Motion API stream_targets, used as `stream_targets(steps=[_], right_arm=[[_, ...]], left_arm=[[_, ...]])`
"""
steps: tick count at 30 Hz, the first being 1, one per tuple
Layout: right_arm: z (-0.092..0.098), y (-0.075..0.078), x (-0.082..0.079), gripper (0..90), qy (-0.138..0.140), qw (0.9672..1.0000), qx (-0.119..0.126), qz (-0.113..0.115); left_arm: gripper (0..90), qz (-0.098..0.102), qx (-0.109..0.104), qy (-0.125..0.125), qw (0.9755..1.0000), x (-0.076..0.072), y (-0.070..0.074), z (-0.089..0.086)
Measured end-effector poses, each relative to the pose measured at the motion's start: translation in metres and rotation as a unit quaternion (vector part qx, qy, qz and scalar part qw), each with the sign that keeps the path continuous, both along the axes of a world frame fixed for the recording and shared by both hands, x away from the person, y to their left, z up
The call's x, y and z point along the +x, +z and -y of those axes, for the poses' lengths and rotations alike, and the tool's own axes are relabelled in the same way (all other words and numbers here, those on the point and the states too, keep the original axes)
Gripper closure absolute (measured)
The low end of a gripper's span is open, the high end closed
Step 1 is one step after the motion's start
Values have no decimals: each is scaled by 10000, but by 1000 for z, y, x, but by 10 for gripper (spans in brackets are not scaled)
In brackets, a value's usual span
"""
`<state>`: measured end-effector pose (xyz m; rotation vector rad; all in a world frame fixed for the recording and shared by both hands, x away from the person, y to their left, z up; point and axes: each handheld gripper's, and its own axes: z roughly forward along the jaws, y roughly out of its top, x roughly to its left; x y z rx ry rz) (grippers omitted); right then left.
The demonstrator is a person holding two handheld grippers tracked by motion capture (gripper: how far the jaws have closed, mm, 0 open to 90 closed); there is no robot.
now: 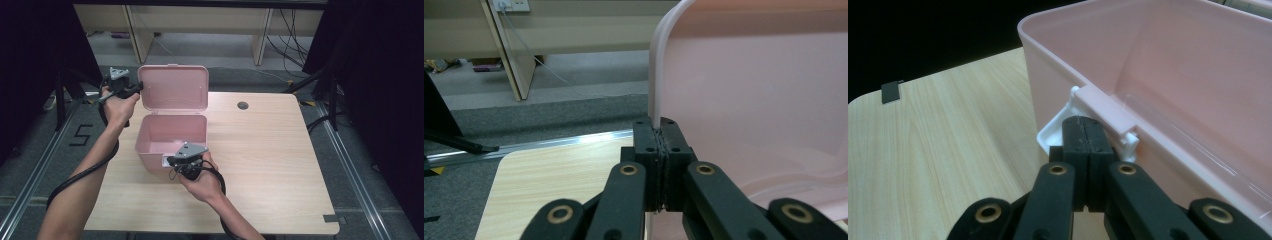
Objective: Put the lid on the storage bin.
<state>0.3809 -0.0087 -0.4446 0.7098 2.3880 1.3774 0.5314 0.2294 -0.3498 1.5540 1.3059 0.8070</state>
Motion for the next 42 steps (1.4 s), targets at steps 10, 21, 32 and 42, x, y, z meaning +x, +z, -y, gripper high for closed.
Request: stream_targets(steps=[10,21,32,42], right_arm=[[0,0,-1,900,-38,9999,51,-104],[0,0,0,900,-3,10000,6,-32],[0,0,0,900,5,10000,32,-71],[0,0,0,900,15,10000,37,-76]], left_arm=[[886,147,46,36,9999,-8,-2,1],[886,227,85,16,9997,-14,-2,0],[886,230,72,36,9997,-21,-3,1],[886,379,76,54,9992,-27,-6,1]])
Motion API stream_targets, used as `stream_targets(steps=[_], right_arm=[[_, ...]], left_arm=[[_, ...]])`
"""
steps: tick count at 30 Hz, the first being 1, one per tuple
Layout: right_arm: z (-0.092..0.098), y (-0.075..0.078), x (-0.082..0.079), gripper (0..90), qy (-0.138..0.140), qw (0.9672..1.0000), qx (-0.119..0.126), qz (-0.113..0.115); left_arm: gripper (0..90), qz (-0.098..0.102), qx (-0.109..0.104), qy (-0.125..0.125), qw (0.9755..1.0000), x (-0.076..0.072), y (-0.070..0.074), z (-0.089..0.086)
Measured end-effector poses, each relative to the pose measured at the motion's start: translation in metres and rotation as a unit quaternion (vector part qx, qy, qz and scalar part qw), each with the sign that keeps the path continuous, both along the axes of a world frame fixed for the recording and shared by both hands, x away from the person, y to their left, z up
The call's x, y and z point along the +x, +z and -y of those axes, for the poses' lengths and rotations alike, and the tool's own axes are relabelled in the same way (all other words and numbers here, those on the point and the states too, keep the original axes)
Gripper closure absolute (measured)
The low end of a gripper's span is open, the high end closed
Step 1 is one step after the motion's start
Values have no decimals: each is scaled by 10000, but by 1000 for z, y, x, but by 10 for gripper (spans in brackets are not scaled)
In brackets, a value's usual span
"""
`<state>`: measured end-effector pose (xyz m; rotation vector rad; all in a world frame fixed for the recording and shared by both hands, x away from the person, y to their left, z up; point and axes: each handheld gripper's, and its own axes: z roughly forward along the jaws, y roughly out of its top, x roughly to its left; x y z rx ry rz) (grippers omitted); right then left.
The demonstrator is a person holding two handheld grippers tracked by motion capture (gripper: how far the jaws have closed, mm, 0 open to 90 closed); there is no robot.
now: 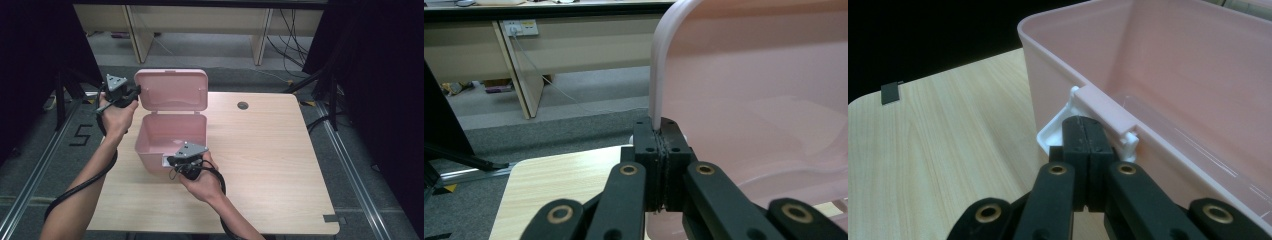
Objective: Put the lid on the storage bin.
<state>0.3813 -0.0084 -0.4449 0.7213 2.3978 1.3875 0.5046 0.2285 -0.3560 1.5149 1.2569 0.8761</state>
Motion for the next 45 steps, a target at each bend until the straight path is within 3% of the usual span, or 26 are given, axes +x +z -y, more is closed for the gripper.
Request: stream_targets(steps=[8,9,10,45], right_arm=[[0,0,0,900,-13,10000,-9,-9],[0,0,-1,900,-22,9999,2,-100],[0,0,0,900,-1,10000,-8,15],[0,0,-1,900,-67,10000,-3,-29]], left_arm=[[886,89,24,16,10000,-5,-2,1],[886,95,30,17,9999,-6,-2,1],[886,98,37,17,9999,-6,-2,1],[883,287,196,-26,9994,-30,-8,1]])
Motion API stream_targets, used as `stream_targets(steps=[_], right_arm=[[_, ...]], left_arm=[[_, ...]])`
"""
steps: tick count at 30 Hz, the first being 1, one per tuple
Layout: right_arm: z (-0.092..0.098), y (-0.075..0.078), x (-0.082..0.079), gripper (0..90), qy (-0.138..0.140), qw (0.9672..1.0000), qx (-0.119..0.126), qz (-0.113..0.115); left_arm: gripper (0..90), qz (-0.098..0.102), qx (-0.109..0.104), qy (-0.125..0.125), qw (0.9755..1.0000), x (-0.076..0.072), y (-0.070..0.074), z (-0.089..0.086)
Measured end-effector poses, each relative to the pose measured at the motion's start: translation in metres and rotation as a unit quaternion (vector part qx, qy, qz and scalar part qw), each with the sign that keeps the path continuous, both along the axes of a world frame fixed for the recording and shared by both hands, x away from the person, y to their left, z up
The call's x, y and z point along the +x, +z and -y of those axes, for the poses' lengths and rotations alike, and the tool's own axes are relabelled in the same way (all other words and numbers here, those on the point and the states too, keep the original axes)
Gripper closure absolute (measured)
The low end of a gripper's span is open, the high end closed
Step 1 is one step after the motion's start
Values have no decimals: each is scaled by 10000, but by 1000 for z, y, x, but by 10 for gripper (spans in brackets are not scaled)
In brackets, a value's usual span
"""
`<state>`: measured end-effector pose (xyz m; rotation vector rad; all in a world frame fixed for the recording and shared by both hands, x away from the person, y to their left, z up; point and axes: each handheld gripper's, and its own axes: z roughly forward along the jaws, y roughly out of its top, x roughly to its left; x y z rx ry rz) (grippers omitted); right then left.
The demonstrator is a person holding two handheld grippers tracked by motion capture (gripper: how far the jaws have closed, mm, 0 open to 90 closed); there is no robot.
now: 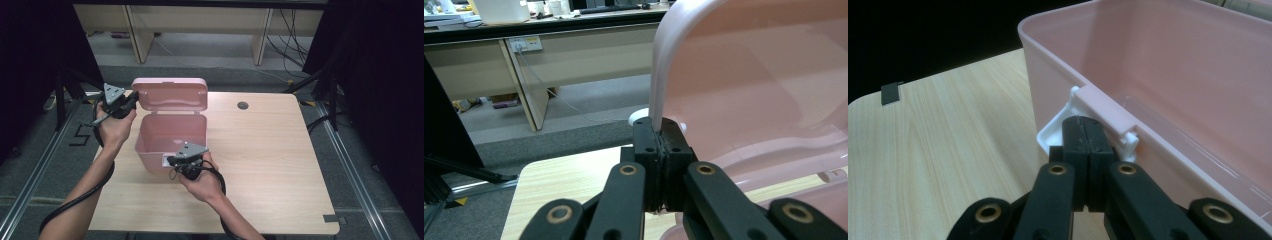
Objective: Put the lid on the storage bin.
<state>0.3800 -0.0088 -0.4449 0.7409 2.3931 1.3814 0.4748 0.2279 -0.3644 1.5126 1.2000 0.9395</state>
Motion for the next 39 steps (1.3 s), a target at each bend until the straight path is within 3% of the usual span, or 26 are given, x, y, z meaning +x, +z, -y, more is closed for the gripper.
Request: stream_targets(steps=[39], right_arm=[[-2,-1,0,900,-24,9999,74,70]], left_arm=[[880,77,178,-6,9998,-30,-13,0]])
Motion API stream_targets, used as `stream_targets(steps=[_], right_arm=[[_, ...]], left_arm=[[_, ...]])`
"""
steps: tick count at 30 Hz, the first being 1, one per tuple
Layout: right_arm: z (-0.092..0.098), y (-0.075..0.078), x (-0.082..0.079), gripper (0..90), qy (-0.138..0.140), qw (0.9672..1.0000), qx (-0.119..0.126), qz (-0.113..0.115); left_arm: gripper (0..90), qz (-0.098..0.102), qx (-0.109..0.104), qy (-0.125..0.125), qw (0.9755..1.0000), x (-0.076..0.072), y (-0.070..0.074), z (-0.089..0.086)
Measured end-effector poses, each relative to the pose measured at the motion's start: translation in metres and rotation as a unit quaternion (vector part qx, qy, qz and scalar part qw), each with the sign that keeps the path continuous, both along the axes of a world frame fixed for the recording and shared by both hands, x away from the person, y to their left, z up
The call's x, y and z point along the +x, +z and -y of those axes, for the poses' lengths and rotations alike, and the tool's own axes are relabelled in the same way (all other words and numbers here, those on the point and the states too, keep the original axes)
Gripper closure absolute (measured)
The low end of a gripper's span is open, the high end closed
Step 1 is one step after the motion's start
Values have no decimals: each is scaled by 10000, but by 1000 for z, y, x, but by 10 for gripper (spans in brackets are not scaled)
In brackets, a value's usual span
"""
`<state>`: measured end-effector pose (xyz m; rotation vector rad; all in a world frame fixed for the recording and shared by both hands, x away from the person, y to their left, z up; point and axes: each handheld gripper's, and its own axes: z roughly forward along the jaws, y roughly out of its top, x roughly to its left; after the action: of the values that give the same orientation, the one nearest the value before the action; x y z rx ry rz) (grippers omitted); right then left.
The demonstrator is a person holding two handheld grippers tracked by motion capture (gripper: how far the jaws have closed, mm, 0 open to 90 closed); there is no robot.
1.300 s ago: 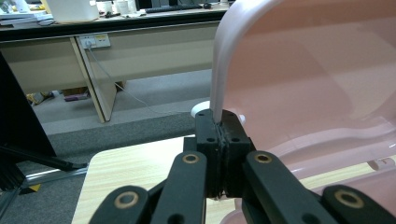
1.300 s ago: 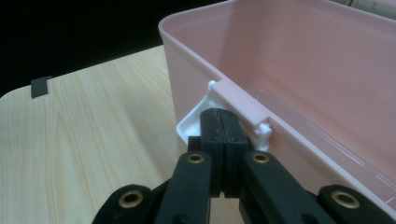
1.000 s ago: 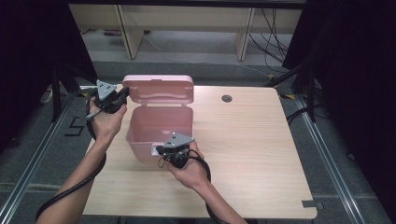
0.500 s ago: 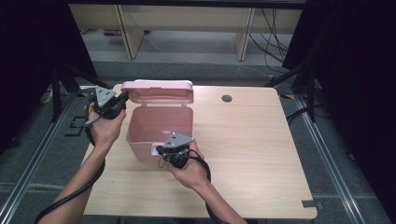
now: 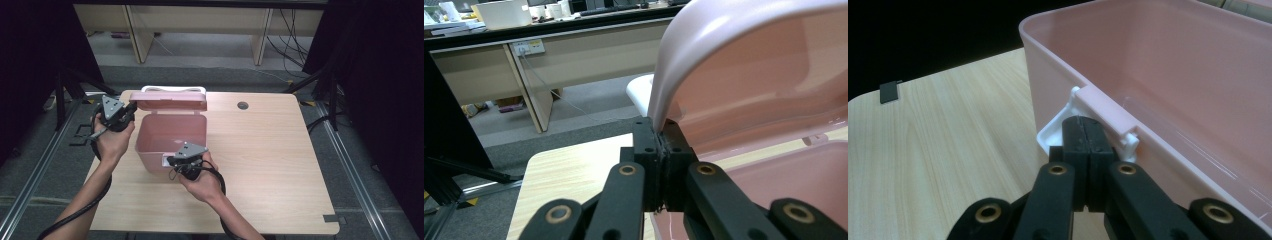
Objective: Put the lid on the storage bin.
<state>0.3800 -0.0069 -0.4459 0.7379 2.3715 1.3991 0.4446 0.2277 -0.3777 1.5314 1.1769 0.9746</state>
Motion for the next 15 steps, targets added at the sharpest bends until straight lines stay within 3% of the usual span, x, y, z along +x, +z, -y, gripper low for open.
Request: stream_targets(steps=[15], right_arm=[[0,1,0,900,75,9999,-120,54]], left_arm=[[878,18,27,47,10000,-3,-2,1]])
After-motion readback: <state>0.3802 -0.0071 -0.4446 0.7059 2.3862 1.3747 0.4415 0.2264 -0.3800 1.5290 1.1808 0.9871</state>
